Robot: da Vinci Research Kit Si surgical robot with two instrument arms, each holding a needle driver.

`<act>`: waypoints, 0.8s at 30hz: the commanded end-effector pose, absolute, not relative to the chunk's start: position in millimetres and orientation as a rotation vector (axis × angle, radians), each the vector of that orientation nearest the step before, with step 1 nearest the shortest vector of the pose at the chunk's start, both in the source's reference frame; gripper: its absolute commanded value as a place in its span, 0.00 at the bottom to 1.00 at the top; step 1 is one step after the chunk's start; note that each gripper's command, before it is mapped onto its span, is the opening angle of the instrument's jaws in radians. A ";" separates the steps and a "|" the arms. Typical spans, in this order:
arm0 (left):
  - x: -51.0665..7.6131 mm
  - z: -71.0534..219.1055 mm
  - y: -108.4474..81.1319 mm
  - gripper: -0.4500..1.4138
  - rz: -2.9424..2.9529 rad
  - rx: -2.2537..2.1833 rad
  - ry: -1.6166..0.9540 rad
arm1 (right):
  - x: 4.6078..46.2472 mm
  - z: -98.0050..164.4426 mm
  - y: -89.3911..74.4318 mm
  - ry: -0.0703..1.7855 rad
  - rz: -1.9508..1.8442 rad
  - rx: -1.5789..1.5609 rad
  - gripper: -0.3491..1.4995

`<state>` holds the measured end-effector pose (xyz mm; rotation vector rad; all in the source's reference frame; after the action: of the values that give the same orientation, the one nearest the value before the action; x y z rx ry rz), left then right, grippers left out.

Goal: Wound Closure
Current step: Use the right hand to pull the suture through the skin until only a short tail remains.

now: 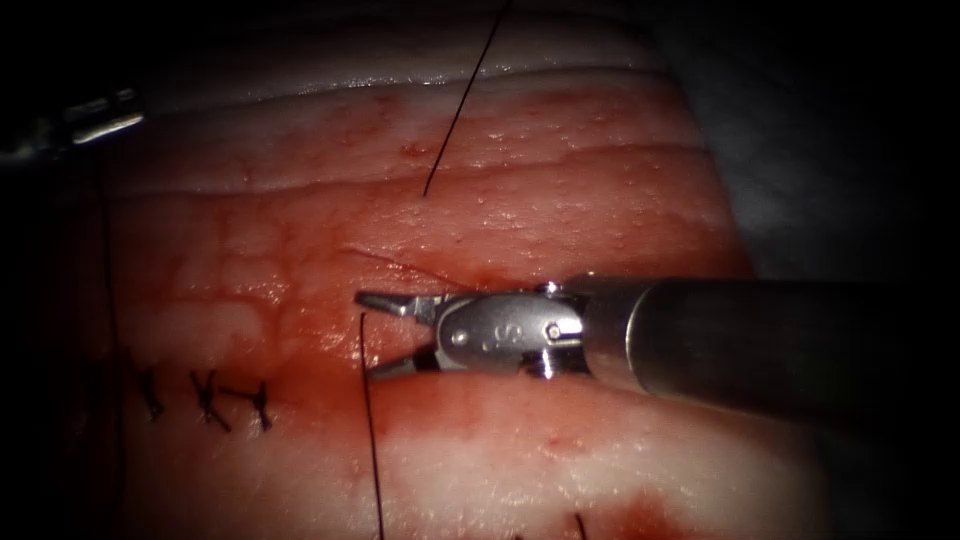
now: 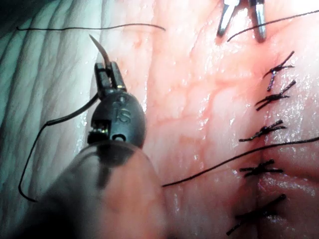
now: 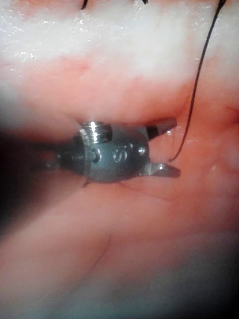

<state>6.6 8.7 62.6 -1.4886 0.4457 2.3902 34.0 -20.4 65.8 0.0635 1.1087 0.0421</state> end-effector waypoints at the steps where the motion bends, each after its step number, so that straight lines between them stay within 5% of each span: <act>1: 6.1 63.1 9.1 0.00 2.390 -1.492 0.448 | 34.7 66.5 -20.0 1.106 0.039 0.065 0.54; 4: 6.1 63.1 9.1 0.00 2.385 -1.491 0.443 | 35.1 66.3 -19.9 1.104 0.041 0.067 0.34; 5: 6.1 63.1 9.1 0.00 2.385 -1.491 0.443 | 35.5 66.1 -20.0 1.103 0.043 0.066 0.15; 7: 6.1 63.1 9.1 0.00 2.385 -1.491 0.443 | 35.9 66.0 -20.0 1.102 0.045 0.065 0.00; 24: 6.1 63.2 9.2 0.00 2.384 -1.492 0.443 | 32.6 58.6 -26.3 1.055 0.035 0.043 0.00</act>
<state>6.7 8.8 62.6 -1.4897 0.4405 2.3850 31.7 -26.0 58.3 0.0413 1.0512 0.0354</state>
